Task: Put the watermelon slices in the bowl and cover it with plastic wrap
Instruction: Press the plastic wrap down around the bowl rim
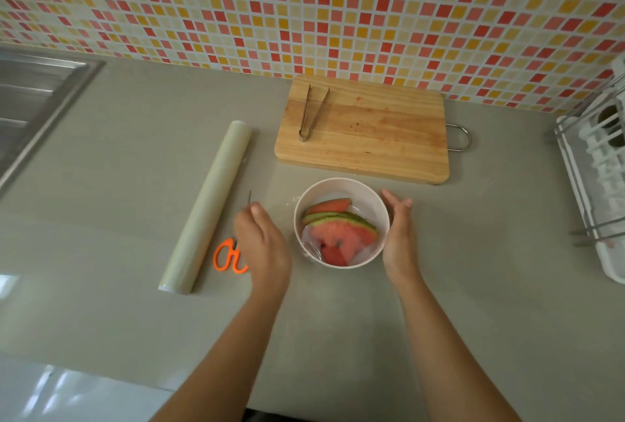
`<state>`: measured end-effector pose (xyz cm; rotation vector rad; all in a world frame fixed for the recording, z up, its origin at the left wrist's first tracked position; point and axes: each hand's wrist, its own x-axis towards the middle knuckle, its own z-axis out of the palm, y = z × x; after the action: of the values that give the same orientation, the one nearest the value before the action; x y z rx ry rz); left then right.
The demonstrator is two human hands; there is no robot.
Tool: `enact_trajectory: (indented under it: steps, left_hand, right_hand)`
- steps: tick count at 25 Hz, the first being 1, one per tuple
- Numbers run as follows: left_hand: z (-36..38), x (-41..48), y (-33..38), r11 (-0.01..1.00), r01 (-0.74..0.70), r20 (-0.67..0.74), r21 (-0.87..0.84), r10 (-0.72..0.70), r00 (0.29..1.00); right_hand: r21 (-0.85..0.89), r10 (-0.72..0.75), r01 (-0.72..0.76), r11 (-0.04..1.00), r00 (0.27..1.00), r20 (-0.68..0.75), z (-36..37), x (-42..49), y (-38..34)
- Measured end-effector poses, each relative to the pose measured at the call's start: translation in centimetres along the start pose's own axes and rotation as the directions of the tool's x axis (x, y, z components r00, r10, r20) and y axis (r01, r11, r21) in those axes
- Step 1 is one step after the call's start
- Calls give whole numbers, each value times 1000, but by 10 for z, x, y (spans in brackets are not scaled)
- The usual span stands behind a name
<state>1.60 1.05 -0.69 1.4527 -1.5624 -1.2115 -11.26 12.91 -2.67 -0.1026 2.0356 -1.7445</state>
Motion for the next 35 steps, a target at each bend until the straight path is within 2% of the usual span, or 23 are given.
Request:
enact_trajectory:
  steps: [2,4,9,14,17,19,23,25,27,28,29,31,32,33,35]
  left_hand:
    - [7,-29,-4,995,-95,237,-16,96,967]
    - [16,-30,-8,986,-165,341,32,144,929]
    - [26,-27,-14,942,-251,319,220,174,932]
    - [19,-25,-19,964,-158,298,215,90,950]
    - [18,-21,-18,968,-160,315,193,93,945]
    - [20,-19,-16,965,-178,330,195,106,938]
    - [17,-9,-17,949,-236,377,208,145,915]
    - [17,-4,-15,929,-292,427,226,175,887]
    - [16,-2,-10,906,-343,457,249,202,866]
    - [15,-3,-8,909,-345,440,235,217,872]
    - [12,-6,-8,933,-304,388,191,213,897]
    - [2,-16,-8,999,-34,259,-9,35,965]
    - [-2,-23,-11,982,136,249,-131,-100,963]
    - [-6,-29,-14,934,278,281,-223,-211,936]
    - [-8,-38,-12,865,410,342,-289,-306,888]
  right_hand:
    - [74,13,-18,997,998,67,7,-2,3]
    - [94,65,-70,993,997,53,11,-4,4]
    - [75,185,-187,979,982,37,15,-2,0]
    - [45,229,-225,973,963,-139,34,-9,-15]
    - [56,350,-345,937,925,-148,36,-10,-18]
    - [3,390,-394,919,909,-146,34,-12,-20]
    - [-351,297,-338,873,940,-167,28,-22,-22]
    - [-505,215,-324,800,941,-262,26,-29,-14]
    - [-597,73,-317,737,915,-397,24,-35,-10]
    - [-607,-26,-255,753,910,-414,22,-35,-11]
    - [-596,-125,-144,790,914,-386,20,-33,-15]
    - [-476,-215,75,876,945,-247,14,-17,-23]
    - [-391,-155,85,916,976,-150,11,-8,-29]
    - [-344,-46,29,938,998,-40,8,1,-34]
    - [-389,143,-87,917,983,118,6,13,-41]
